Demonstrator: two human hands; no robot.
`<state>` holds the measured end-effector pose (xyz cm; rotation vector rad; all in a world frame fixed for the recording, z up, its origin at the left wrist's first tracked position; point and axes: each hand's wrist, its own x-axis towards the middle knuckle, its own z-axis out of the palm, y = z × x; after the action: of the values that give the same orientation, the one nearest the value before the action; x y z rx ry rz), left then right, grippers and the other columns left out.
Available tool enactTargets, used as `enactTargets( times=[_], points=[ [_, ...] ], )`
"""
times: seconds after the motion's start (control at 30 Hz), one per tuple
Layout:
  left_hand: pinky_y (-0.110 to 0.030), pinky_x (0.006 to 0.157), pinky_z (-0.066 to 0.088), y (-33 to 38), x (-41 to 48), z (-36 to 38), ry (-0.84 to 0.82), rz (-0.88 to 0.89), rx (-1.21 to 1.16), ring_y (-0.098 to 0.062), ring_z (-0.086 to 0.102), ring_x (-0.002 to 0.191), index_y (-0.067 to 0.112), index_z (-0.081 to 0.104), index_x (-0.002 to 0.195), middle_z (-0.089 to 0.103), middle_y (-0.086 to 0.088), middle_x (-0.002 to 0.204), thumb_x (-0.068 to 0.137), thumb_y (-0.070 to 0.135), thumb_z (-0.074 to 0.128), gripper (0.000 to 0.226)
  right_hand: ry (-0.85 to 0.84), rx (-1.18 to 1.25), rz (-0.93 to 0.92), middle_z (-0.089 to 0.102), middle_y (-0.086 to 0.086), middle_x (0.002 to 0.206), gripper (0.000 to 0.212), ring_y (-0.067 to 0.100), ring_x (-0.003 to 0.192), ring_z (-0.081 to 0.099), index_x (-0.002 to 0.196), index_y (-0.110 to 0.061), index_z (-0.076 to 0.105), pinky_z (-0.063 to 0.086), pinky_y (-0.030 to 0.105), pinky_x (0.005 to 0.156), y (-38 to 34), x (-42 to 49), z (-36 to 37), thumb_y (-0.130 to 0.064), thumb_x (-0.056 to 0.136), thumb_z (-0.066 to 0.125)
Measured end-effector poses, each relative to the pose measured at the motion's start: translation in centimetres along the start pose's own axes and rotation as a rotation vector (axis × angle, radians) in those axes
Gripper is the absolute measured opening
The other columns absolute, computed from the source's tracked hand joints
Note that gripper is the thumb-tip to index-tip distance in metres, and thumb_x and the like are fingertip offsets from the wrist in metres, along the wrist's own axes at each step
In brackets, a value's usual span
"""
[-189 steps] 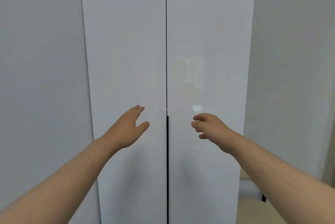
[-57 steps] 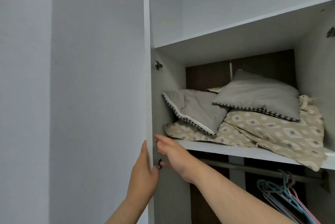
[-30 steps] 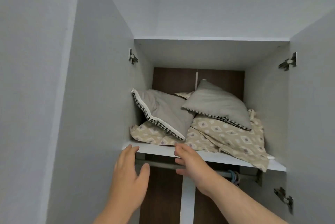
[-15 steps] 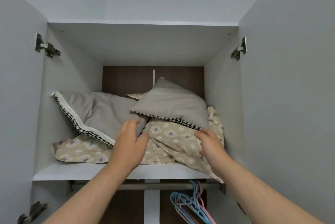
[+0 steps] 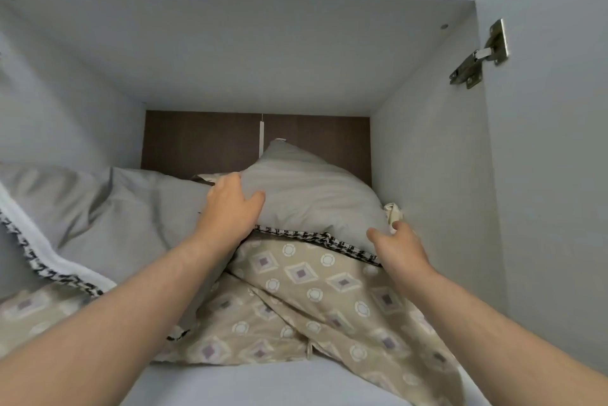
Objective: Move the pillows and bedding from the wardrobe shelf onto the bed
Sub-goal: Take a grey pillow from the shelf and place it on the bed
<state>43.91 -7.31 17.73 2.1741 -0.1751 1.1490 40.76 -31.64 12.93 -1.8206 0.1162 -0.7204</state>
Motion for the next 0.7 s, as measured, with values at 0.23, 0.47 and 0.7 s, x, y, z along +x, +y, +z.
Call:
enactTargets(
  times=[0.23, 0.47, 0.7],
  points=[
    [-0.044, 0.097, 0.044, -3.5, 10.3, 4.7, -0.087, -0.140, 0.211, -0.040, 0.052, 0.120, 0.004, 0.053, 0.126, 0.057, -0.021, 0.131, 0.080, 0.069, 0.042, 0.080, 0.033, -0.001, 0.112, 0.061, 0.008, 0.125, 0.073, 0.031, 0.113, 0.057, 0.130, -0.015, 0.054, 0.043, 0.039, 0.100, 0.9, 8.3, 3.2, -0.057, 0.071, 0.059],
    [-0.043, 0.096, 0.047, -5.3, 12.4, 6.4, -0.160, -0.219, 0.256, -0.034, 0.057, 0.117, 0.017, 0.059, 0.124, 0.060, -0.010, 0.130, 0.048, 0.084, 0.055, 0.102, 0.126, -0.039, 0.084, 0.068, 0.005, 0.112, 0.085, 0.032, 0.103, 0.063, 0.112, -0.020, 0.062, 0.048, 0.043, 0.096, 1.8, 11.2, 5.0, -0.069, 0.043, 0.061],
    [-0.037, 0.076, 0.043, -3.9, 8.8, 0.9, 0.184, -0.068, -0.014, -0.037, 0.059, 0.104, 0.011, 0.057, 0.098, 0.065, -0.013, 0.108, 0.073, 0.041, 0.073, 0.043, 0.073, 0.105, -0.127, 0.068, 0.004, 0.104, 0.017, 0.026, 0.094, 0.064, 0.090, -0.022, 0.062, 0.051, 0.041, 0.089, -0.8, 5.9, 2.8, -0.033, 0.080, 0.070]
  ],
)
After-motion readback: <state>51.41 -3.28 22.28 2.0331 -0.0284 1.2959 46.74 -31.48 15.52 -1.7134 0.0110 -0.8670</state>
